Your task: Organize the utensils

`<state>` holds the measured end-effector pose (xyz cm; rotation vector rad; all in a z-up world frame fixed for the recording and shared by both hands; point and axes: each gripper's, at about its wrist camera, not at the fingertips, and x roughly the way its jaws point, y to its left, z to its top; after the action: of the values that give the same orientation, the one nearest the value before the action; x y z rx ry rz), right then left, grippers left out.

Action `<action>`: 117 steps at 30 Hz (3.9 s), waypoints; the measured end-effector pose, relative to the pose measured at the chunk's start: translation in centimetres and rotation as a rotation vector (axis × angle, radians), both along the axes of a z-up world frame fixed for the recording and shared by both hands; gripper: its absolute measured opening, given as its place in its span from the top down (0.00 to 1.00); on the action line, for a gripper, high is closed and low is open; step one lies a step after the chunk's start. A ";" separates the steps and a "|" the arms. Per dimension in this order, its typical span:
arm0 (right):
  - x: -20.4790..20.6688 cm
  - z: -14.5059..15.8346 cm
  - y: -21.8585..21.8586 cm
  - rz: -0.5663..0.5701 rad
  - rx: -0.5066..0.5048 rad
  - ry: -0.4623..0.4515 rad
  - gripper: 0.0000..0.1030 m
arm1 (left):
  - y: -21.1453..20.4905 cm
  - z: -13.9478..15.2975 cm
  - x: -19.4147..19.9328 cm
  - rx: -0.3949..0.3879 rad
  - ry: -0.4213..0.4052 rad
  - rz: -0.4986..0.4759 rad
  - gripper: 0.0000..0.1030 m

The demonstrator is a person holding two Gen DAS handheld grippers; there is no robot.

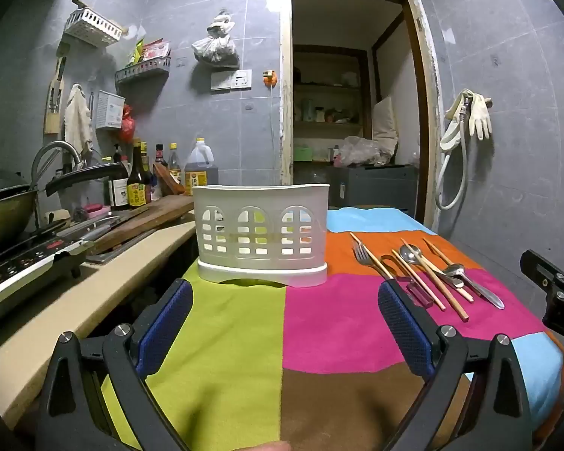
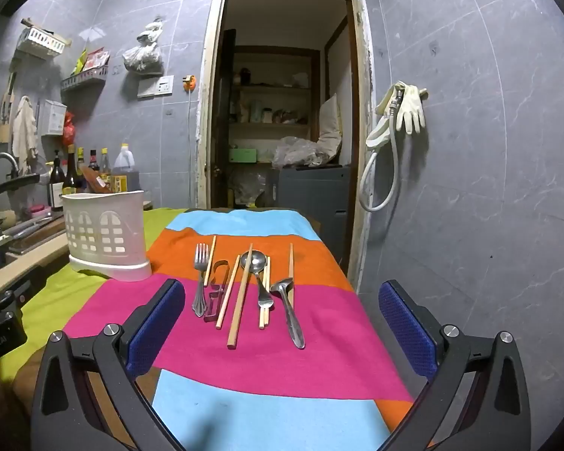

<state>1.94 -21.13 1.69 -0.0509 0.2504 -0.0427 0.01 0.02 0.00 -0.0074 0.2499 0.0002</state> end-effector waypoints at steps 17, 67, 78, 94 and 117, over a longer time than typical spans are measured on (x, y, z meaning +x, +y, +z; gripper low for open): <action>0.1 0.0 -0.3 -0.002 0.005 0.001 0.00 | 0.0 0.1 -0.1 0.006 -0.008 0.001 0.06; 0.3 -0.1 0.0 0.003 -0.001 0.010 0.00 | 0.9 -0.7 0.1 -0.006 -0.005 0.009 0.06; 0.4 -0.2 0.3 0.002 -0.002 0.010 0.00 | 0.9 -0.8 0.2 -0.007 -0.004 0.009 0.06; 0.8 -1.0 1.0 0.007 -0.003 0.019 0.00 | 0.9 -1.2 0.5 -0.009 0.003 0.012 0.06; 11.9 2.1 -4.1 0.135 -0.080 0.174 0.00 | -4.3 2.5 12.0 0.034 0.202 -0.233 0.06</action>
<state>13.88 -25.26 3.76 -0.1509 0.4184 0.0863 11.98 -4.32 2.53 0.0561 0.4512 -0.2275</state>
